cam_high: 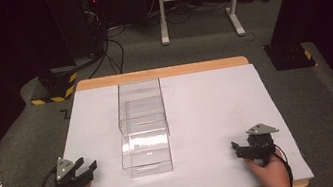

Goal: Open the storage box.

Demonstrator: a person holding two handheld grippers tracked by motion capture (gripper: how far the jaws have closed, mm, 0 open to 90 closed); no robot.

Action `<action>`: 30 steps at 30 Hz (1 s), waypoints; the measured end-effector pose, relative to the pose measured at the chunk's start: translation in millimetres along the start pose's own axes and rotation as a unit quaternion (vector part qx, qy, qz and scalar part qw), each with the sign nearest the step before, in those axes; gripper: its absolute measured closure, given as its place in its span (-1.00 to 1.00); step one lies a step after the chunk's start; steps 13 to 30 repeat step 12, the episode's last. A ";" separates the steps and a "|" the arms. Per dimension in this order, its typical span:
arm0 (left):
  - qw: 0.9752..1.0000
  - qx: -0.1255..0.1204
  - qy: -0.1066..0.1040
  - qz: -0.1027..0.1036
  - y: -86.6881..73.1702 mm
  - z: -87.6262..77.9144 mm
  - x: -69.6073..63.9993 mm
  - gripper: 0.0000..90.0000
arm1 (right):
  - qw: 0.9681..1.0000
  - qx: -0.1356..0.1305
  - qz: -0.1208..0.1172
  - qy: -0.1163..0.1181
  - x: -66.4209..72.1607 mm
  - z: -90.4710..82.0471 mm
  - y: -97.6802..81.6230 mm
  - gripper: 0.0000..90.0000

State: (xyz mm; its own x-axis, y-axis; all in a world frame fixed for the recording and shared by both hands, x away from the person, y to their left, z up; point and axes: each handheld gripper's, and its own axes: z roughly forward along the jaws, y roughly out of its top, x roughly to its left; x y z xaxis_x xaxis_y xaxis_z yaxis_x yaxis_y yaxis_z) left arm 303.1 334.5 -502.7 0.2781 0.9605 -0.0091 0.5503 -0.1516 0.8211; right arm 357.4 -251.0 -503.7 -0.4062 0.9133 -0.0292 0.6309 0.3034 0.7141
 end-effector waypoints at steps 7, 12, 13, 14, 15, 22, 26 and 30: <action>0.998 0.058 0.004 0.017 1.6 10.5 -7.6 -0.32 | 1.000 -0.001 0.000 0.000 0.0 0.1 -0.1 -0.63; 0.998 0.057 0.003 0.016 1.3 10.5 -6.7 -0.31 | 1.000 0.000 0.000 0.000 0.0 0.1 0.0 -0.63; 0.998 0.057 0.003 0.016 1.3 10.5 -6.7 -0.31 | 1.000 0.000 0.000 0.000 0.0 0.1 0.0 -0.63; 0.998 0.057 0.003 0.016 1.3 10.5 -6.7 -0.31 | 1.000 0.000 0.000 0.000 0.0 0.1 0.0 -0.63; 0.998 0.057 0.003 0.016 1.3 10.5 -6.7 -0.31 | 1.000 0.000 0.000 0.000 0.0 0.1 0.0 -0.63; 0.998 0.057 0.003 0.016 1.3 10.5 -6.7 -0.31 | 1.000 0.000 0.000 0.000 0.0 0.1 0.0 -0.63; 0.998 0.057 0.003 0.016 1.3 10.5 -6.7 -0.31 | 1.000 0.000 0.000 0.000 0.0 0.1 0.0 -0.63; 0.998 0.057 0.003 0.016 1.3 10.5 -6.7 -0.31 | 1.000 0.000 0.000 0.000 0.0 0.1 0.0 -0.63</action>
